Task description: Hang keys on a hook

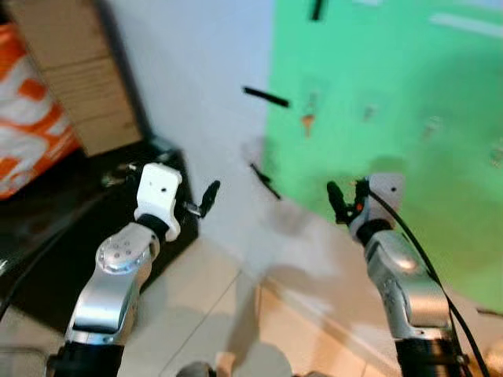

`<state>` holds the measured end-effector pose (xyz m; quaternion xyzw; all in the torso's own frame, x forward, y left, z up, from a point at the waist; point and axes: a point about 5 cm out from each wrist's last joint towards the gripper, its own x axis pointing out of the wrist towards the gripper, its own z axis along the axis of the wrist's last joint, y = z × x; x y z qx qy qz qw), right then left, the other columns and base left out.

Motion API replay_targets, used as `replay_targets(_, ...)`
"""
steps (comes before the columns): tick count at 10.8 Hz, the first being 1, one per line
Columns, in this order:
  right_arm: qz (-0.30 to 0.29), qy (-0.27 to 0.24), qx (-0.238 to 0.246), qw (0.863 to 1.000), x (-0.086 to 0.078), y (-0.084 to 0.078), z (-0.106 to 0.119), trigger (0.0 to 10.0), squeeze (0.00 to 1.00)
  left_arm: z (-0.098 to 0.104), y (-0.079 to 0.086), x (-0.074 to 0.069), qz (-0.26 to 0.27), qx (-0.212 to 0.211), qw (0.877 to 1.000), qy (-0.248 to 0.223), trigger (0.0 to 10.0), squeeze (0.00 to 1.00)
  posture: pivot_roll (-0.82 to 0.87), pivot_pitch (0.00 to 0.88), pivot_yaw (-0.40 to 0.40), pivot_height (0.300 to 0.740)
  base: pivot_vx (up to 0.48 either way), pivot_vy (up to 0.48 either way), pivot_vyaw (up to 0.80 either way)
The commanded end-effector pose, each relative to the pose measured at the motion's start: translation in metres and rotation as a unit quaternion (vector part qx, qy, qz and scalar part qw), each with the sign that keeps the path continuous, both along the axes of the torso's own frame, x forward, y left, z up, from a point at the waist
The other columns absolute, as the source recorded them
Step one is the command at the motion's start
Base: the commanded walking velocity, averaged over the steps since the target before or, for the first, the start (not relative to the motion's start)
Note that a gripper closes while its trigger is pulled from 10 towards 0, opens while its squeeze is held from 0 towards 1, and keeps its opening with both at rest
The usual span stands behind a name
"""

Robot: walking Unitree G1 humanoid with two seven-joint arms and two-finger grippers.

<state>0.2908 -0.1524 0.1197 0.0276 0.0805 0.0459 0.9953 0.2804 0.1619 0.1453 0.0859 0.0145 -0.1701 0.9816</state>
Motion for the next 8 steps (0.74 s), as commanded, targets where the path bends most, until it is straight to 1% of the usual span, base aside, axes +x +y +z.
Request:
replay_targets(1,0.006,-0.014,-0.006,1.000,0.0020,0.0047,0.0090,10.0,1.00,-0.0033,0.0024,0.0004,0.010,0.007,1.000,0.009,10.0,0.17,-0.03,0.000,0.010,0.740,0.281,0.000,0.80)
replay_targets(4,0.020,-0.014,0.004,1.000,0.0024,0.0113,0.0093,10.0,1.00,-0.0022,0.0037,0.0000,0.010,0.011,1.000,0.008,10.0,0.18,-0.02,0.000,0.004,0.740,0.303,0.000,0.80)
replay_targets(8,0.022,-0.012,0.010,1.000,0.0036,0.0139,0.0088,10.0,1.00,-0.0010,0.0074,0.0000,0.015,0.020,1.000,0.006,10.0,0.18,-0.01,0.000,0.004,0.740,0.308,0.000,0.80)
